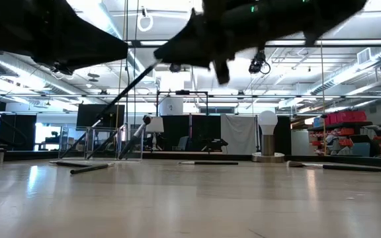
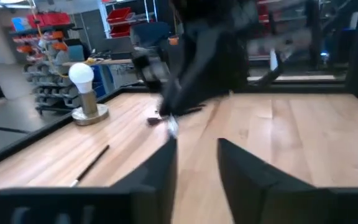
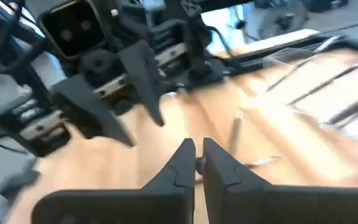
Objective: Put items in baskets/containers
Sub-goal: Put the black eyeshadow brush into the left section of the transparent organizer
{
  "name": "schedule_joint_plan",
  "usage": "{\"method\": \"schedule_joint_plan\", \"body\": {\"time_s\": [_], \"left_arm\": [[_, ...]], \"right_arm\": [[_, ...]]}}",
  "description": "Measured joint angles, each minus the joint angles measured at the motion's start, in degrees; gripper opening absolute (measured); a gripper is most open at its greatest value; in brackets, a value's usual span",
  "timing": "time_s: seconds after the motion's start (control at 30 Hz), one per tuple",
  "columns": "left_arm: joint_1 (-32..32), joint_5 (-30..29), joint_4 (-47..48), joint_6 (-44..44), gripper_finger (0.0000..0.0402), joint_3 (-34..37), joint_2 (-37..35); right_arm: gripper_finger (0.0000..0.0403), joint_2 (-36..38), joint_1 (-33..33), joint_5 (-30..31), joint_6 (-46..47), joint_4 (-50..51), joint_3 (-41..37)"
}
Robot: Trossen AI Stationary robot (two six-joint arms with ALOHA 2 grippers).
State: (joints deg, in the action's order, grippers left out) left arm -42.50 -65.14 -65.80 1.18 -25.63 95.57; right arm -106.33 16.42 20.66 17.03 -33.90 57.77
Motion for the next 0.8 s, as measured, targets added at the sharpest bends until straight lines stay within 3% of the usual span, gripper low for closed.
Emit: {"method": "schedule_joint_plan", "body": {"time_s": [0.2,0.37,0.57,0.8], "left_arm": [[6.23,10.3,4.65,6.05,0.0203,-0.07,0.0],[9.95,13.52,7.43,6.5,0.0213,-0.84,0.0],[12.17,21.04,13.39,4.22,0.0164,-4.85,0.02],[13.88,22.71,21.1,4.16,0.007,-9.76,0.02]], "right_arm": [[0.0007,6.03,-0.1,-3.68,-7.38,14.84,3.09],[0.0006,5.96,-0.08,-5.3,-9.6,21.58,5.48],[0.0008,5.71,-0.1,-5.19,-10.05,21.94,5.5],[0.0009,5.71,-0.08,-5.26,-10.04,22.08,5.5]]}}
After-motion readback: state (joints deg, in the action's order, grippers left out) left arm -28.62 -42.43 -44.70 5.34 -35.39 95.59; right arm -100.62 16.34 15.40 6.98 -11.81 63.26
